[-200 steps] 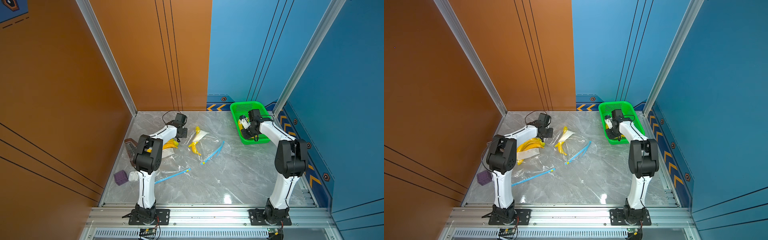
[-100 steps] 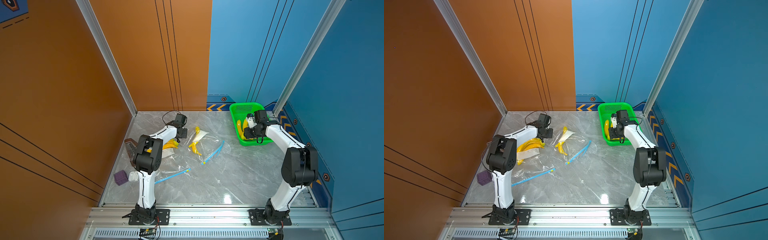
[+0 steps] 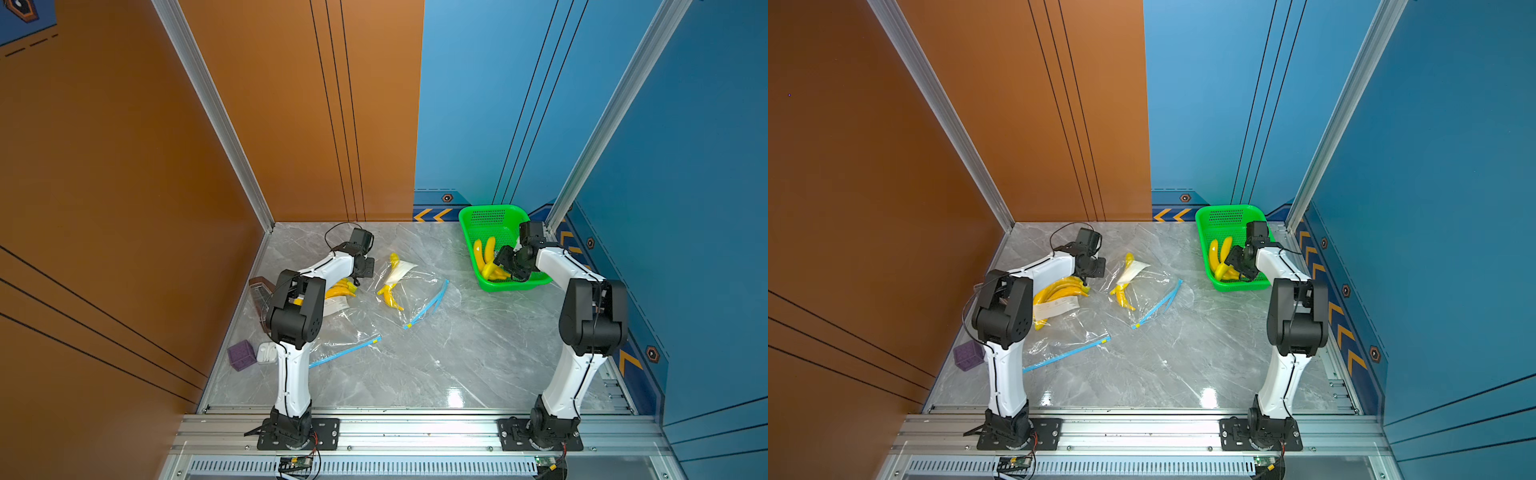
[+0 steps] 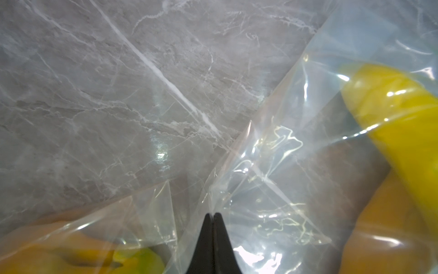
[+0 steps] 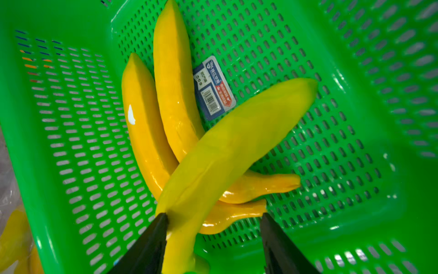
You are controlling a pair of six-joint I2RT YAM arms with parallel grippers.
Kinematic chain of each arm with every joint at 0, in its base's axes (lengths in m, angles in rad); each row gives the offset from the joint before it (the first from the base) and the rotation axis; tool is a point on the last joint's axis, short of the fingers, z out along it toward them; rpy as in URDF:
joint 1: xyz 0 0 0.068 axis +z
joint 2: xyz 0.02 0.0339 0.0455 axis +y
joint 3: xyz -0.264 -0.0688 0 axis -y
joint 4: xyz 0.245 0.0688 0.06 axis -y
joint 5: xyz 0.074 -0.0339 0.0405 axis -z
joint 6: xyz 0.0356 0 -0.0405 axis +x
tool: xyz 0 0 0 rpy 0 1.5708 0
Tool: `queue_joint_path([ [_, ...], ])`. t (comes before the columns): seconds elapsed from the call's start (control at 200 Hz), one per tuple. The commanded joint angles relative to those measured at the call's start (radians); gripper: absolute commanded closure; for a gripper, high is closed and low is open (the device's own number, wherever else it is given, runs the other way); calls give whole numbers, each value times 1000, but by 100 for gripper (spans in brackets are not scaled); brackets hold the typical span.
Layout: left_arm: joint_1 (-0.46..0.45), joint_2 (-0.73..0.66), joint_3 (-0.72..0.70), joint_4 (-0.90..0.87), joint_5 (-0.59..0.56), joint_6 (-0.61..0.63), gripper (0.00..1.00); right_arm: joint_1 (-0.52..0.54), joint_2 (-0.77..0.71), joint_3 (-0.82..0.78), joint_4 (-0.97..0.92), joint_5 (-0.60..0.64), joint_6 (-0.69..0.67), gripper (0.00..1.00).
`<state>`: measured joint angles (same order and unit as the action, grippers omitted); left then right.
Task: Open the zip-top bag and take out the banana
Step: Place the banana in the basket.
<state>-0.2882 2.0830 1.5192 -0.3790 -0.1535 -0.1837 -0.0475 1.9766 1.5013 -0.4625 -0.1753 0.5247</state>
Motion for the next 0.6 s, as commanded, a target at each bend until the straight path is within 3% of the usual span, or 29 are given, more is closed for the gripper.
queue_joint_path([
  [0.0,1,-43,-21,-20,2,1,100,10,33,65,-24,24,66,35],
  [0.28,-2,-44,-31,-20,-2,0,100,83,168,257,-160,137,-65,46],
  [0.596,-2,-49,-37,-20,-9,3,100,81,185,289,-228,201,-19,33],
])
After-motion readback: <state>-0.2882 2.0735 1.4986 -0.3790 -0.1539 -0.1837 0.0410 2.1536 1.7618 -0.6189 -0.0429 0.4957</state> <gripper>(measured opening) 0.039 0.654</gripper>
